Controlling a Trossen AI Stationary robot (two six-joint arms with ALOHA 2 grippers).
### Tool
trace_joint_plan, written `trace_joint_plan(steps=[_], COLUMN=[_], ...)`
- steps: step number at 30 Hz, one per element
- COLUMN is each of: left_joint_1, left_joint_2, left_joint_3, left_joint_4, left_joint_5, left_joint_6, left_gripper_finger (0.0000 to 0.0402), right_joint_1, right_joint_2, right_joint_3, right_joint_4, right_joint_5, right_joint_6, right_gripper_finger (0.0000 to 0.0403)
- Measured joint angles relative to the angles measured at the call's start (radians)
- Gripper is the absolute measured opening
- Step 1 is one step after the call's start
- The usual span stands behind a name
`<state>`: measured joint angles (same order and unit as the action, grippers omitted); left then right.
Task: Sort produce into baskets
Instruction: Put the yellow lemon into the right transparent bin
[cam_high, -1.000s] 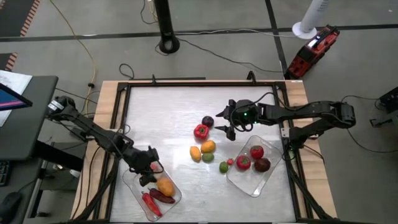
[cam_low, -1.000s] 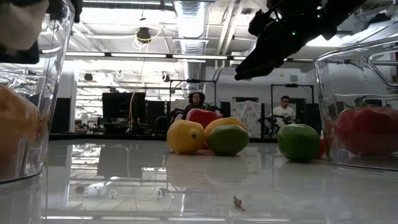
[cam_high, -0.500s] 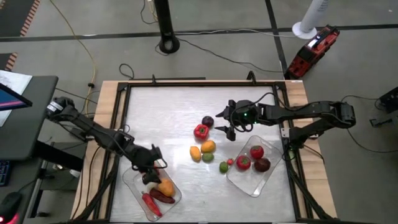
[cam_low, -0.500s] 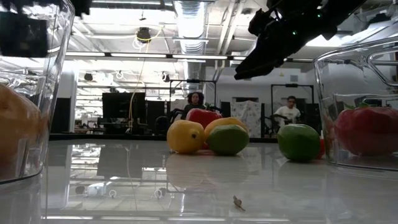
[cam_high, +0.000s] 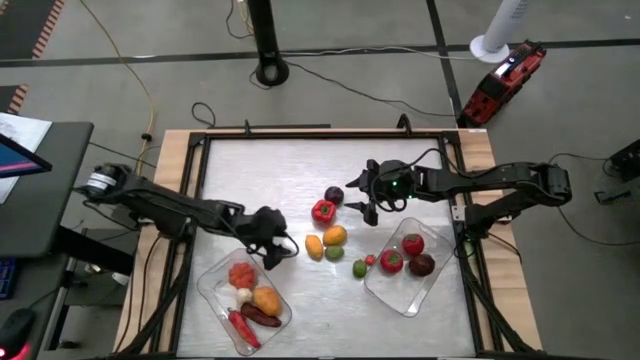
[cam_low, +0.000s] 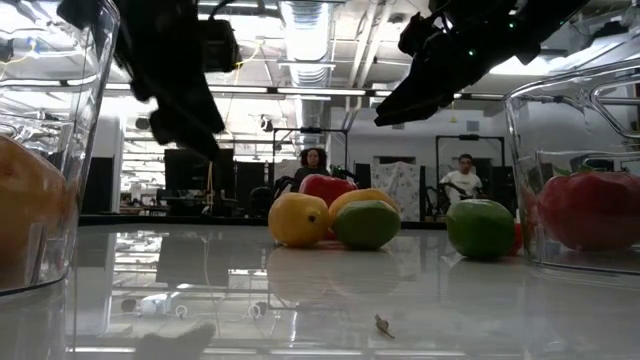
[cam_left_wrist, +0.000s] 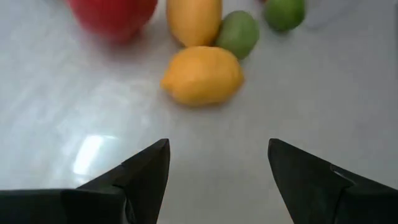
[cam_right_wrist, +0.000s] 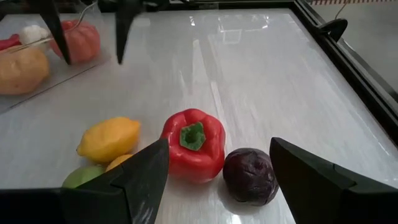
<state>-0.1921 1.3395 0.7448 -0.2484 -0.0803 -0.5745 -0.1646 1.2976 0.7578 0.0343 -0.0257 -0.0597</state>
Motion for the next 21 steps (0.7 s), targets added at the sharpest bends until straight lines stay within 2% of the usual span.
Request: trace_joint_plan(steps=[7,13,17,21], left_joint_1=[0.059,0.055,0.055,0.055], left_joint_2=[0.181,0.334,0.378,0.382], left_joint_3=[0.115,0.251,0.314,0.321], left_joint_4=[0.013,-0.067,-0.106,-0.106], left_joint_5=[-0.007,-0.029,-0.032,-0.006], left_joint_6=[0.181,0.370,0.484,0.587], left_gripper_finger=[0.0262,0.0296,0.0318,0.0323], right_joint_1=[-0.008,-0.008,-0.008,-0.008], right_joint_2=[0.000,0.000,0.000,-0.001], right_joint_3=[0.000,0.000,0.000,0.000], right_joint_4=[0.008,-0.016,-0.025,-0.026], right_joint_5=[0.000,0.001,0.000,0.001], right_joint_6=[-0.012,-0.014,-0.017,-0.018], right_gripper_finger=[0.0306,0.0306,0.0306,0.0306])
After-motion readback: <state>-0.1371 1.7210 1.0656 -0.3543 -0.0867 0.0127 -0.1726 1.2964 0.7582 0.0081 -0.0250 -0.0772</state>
